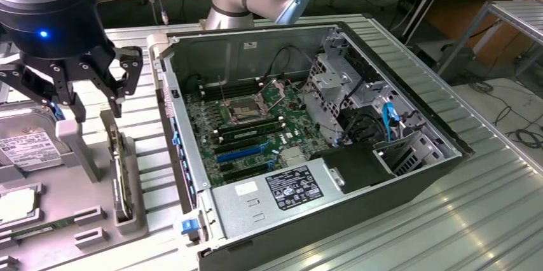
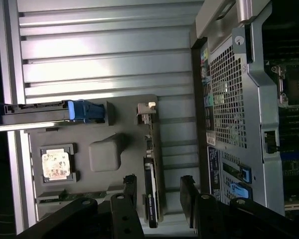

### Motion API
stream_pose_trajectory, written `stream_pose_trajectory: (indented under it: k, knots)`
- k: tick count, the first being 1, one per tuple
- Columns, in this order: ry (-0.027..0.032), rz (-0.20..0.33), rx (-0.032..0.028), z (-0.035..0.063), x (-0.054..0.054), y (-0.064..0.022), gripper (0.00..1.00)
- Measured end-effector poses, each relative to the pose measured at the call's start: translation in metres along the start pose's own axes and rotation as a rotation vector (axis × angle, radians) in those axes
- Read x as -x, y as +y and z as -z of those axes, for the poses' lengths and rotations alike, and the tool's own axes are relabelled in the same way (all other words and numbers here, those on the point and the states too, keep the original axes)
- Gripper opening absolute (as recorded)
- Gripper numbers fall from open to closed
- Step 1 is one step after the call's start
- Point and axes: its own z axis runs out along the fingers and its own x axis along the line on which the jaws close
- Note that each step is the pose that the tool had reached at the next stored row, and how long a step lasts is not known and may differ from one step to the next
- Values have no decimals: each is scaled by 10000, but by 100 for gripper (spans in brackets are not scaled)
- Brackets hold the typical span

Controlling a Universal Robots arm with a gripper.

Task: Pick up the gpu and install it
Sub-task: 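Pick up the gpu and move the gpu toward the slot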

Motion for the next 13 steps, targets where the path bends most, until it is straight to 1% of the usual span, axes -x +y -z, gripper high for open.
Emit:
stream_pose_trajectory:
  k: [13]
  knots:
    - [-1, 0, 1, -104, -5, -5, 48]
